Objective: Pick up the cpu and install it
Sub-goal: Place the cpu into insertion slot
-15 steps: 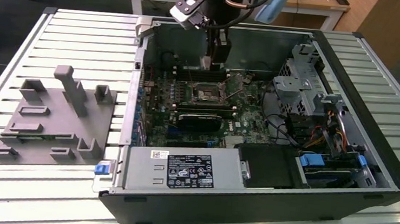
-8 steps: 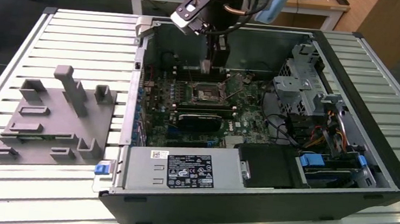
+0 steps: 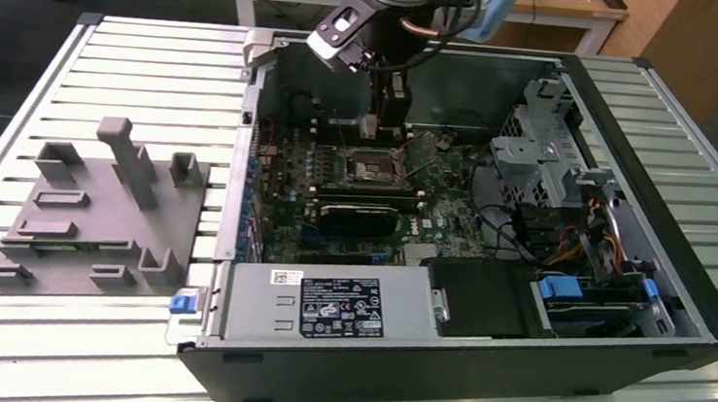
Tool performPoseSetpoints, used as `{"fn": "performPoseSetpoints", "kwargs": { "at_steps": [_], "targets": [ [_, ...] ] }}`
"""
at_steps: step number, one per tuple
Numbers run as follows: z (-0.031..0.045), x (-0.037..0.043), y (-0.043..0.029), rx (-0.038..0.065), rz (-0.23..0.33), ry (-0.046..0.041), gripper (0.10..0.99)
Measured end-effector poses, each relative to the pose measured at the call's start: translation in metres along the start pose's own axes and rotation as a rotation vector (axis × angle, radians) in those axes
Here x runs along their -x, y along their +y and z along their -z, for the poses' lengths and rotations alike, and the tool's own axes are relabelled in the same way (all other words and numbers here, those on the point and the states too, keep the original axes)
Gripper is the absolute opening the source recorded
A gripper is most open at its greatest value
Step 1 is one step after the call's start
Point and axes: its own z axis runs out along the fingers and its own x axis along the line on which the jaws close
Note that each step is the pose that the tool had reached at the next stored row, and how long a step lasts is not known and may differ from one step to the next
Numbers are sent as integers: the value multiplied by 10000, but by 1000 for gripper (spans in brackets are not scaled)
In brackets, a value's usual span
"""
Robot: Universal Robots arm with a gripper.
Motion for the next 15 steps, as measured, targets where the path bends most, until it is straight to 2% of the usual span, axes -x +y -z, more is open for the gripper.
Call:
{"fn": "performPoseSetpoints", "kwargs": {
  "at_steps": [3, 15],
  "targets": [
    [-53, -5, -2, -2, 0, -32, 529],
    [-235, -27, -4, -2, -1, -46, 529]
  ]
}}
